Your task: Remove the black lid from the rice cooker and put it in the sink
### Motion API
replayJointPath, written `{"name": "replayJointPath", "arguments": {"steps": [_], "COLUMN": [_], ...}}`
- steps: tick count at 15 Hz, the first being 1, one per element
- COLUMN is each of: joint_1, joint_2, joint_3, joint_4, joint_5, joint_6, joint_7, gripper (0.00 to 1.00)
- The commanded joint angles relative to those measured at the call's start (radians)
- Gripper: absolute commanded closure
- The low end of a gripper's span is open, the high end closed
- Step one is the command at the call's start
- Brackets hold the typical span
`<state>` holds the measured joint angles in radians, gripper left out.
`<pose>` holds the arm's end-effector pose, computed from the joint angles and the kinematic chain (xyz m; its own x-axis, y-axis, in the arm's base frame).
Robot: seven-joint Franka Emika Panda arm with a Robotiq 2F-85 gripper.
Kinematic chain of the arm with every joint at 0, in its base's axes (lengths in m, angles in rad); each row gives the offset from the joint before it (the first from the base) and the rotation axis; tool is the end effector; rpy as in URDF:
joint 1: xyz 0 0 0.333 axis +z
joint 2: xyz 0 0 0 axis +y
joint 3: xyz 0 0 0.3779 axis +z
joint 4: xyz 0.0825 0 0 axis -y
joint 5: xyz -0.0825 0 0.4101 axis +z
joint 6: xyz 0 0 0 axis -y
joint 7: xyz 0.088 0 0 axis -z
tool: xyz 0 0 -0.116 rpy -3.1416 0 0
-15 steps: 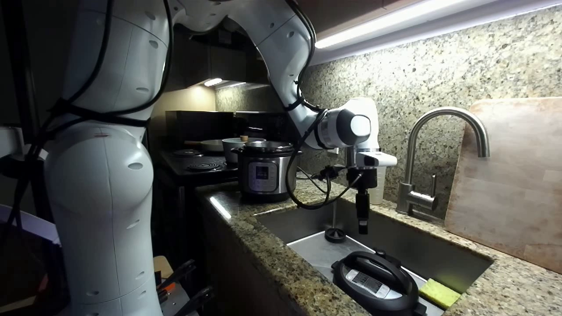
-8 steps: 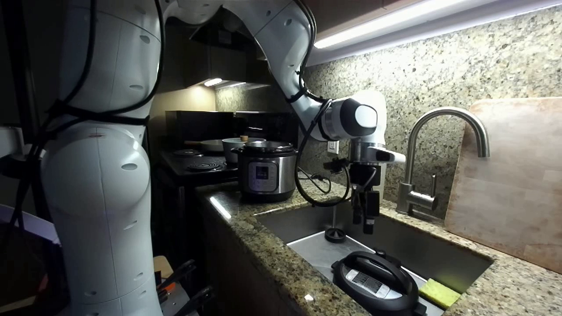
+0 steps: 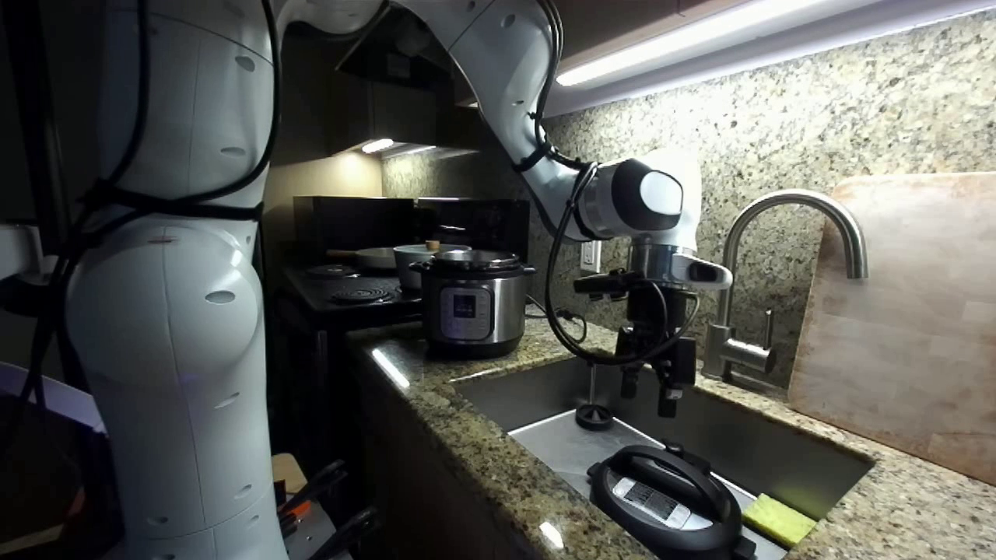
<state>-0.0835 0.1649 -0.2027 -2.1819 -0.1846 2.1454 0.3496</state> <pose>0.5327 -0.1646 0.3354 0.8514 -0.5060 -0.1380 -0.4707 -0.8532 0.2247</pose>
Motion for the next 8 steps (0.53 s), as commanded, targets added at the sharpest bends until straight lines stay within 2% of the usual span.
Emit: {"name": "replayJointPath", "arguments": {"steps": [1, 2, 8], "joint_1": [-0.027, -0.019, -0.024], "joint_2": [-0.046, -0.009, -0.015], "joint_3": [0.007, 0.011, 0.011], "joint_4": [-0.022, 0.002, 0.002], "joint_5": [-0.016, -0.004, -0.005], "joint_6": [-0.038, -0.017, -0.025], "joint_7": [-0.102, -0.045, -0.071], "gripper": [0.00, 0.00, 0.00]}}
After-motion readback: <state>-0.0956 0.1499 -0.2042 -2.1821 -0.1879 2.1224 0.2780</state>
